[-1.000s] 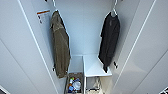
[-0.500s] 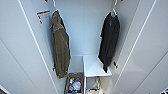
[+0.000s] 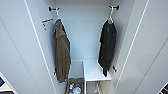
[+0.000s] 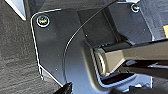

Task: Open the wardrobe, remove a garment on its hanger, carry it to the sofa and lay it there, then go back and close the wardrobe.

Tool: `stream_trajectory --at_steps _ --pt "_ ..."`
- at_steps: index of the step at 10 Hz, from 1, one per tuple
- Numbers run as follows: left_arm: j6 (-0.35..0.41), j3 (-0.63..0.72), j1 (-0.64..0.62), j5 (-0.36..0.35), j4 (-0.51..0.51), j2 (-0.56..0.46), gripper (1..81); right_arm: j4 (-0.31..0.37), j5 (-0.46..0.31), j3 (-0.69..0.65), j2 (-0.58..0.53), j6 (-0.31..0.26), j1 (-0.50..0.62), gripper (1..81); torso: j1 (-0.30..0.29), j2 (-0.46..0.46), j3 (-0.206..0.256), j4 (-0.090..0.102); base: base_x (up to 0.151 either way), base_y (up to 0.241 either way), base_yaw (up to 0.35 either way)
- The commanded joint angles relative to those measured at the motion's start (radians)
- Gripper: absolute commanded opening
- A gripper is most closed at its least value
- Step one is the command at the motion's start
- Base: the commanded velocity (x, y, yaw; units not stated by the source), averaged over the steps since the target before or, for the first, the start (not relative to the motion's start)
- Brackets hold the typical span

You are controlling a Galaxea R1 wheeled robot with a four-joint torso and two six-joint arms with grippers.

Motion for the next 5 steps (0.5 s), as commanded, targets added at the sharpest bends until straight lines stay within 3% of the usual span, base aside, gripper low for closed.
stream_trajectory --at_steps 1,5 --pt "0.003 -0.001 -0.010 0.056 -0.001 0.004 81.1 -0.009 -0.065 0.003 0.002 -0.004 0.016 81.1 0.000 0.000 -0.002 0.000 0.000 0.000 0.000" --pt "0.003 -0.001 -0.010 0.057 -0.003 0.004 81.1 -0.011 -0.065 0.005 0.003 -0.004 0.019 81.1 -0.001 -0.001 0.017 0.000 0.000 0.000 0.000"
